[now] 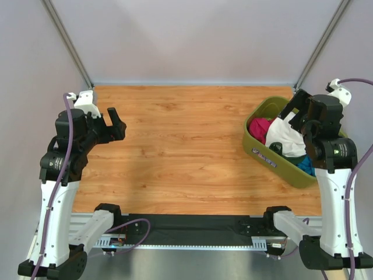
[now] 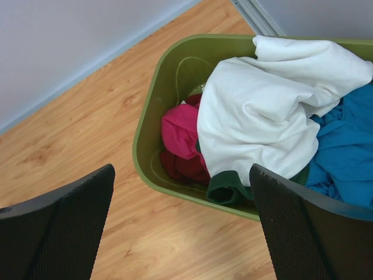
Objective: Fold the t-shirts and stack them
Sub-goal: Grab the tshirt from the pile
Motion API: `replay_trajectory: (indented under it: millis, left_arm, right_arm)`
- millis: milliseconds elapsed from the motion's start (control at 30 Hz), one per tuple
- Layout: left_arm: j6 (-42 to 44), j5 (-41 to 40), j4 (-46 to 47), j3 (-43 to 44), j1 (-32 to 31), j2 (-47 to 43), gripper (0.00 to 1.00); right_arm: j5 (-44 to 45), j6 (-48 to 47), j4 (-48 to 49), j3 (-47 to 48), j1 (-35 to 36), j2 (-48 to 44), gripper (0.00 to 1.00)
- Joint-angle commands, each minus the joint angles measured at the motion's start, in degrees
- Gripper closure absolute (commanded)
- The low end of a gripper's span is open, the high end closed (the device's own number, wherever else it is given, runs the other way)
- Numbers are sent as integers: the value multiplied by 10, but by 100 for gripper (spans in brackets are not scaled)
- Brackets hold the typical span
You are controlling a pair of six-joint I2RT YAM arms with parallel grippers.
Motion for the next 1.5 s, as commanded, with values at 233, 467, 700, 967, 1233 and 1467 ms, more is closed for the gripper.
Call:
replay_trajectory:
  millis: [233,467,700,967,1233,1467]
  left_arm:
    - [3,13,20,0,-2,-8,0]
    - [-4,21,27,-18,-2,-12,1]
    - [-2,23,31,-27,-8,3,1]
    - [5,30,39,-29,-8,22,1]
    - [23,15,24,-9,-7,26,0]
    - [28,29,23,1,-7,30,1]
  right_arm:
    - [93,-9,-72,113,-16,142,0]
    - [19,4,-35,93,-185,199,0]
    - [-44,-17,55,-37,-230,191,4]
    - [-93,-18,169,-69,-229,267,12]
    - [5,-42,149,-46,-230,337,52]
    - [-36,-65,117,51,-208,290,100]
